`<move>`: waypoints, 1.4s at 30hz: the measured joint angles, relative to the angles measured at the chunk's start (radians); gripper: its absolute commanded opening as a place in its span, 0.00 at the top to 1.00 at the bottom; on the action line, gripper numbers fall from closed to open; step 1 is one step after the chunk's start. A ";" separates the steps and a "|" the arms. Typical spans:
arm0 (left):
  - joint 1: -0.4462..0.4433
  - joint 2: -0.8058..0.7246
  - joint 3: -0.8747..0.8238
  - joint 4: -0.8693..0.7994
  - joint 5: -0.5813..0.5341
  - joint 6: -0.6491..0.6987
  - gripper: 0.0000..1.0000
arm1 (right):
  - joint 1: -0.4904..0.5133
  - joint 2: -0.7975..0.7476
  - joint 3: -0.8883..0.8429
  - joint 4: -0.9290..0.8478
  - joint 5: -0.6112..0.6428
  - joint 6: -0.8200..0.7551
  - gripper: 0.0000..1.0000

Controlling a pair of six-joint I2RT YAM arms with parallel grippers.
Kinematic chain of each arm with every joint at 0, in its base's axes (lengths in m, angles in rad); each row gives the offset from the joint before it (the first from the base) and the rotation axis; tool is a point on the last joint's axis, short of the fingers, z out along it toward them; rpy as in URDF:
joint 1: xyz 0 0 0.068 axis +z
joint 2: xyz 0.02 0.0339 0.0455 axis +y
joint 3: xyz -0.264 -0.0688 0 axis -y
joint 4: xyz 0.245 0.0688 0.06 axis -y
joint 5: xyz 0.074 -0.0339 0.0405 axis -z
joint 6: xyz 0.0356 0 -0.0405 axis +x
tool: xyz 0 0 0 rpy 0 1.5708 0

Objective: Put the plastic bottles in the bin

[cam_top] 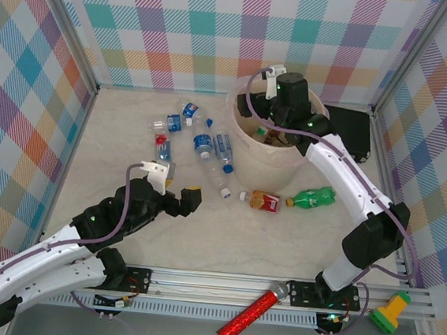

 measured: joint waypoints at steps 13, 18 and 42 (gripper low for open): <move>0.000 0.041 0.000 0.000 -0.024 -0.031 0.01 | 0.000 -0.249 -0.103 -0.014 -0.030 0.066 0.01; -0.001 0.065 0.000 0.011 0.017 -0.037 0.00 | 0.000 -0.383 -0.225 -0.031 -0.040 0.145 0.01; -0.003 0.270 0.017 0.144 0.161 -0.028 0.00 | -0.059 -0.900 -0.797 -0.315 0.206 0.546 0.01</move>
